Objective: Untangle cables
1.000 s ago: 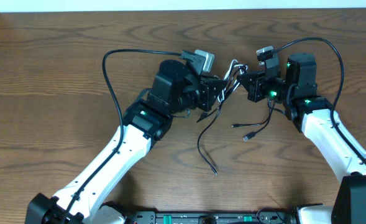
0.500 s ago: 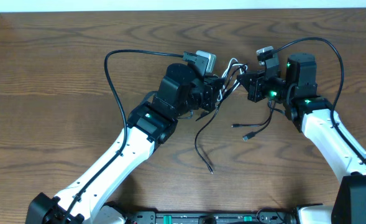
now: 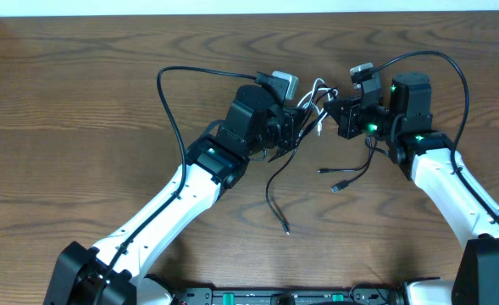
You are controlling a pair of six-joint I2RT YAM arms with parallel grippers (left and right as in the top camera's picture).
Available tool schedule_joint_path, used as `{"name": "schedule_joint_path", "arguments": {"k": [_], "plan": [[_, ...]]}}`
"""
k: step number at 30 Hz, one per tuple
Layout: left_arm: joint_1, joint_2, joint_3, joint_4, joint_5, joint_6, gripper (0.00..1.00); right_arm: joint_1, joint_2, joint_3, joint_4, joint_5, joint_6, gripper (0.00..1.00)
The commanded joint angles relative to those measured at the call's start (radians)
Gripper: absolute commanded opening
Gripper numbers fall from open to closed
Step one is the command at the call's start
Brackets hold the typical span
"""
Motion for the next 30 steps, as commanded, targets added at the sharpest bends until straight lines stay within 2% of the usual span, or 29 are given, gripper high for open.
{"name": "schedule_joint_path", "arguments": {"k": [1,12,15,20,23,26,30], "plan": [[0.004,-0.044,0.031,0.003,-0.013,0.007,0.07,-0.002,0.001,0.005,0.002,-0.018,0.010,0.01],[0.004,-0.332,0.032,-0.019,-0.003,0.003,0.08,-0.002,0.001,0.005,0.002,-0.018,0.002,0.01],[0.004,-0.358,0.032,-0.020,-0.071,0.008,0.07,-0.002,0.001,0.005,0.003,-0.018,0.002,0.01],[0.004,-0.332,0.031,-0.028,-0.233,0.056,0.08,-0.002,0.001,0.005,0.003,-0.018,0.002,0.01],[0.004,-0.286,0.031,-0.051,-0.296,0.056,0.16,-0.002,0.001,0.005,0.003,-0.018,0.003,0.01],[0.005,-0.225,0.031,-0.080,-0.278,0.055,0.17,-0.002,0.001,0.005,0.002,-0.018,0.003,0.01],[0.005,-0.187,0.031,-0.126,-0.158,0.055,0.17,-0.002,0.001,0.005,-0.006,-0.016,0.003,0.01]]}}
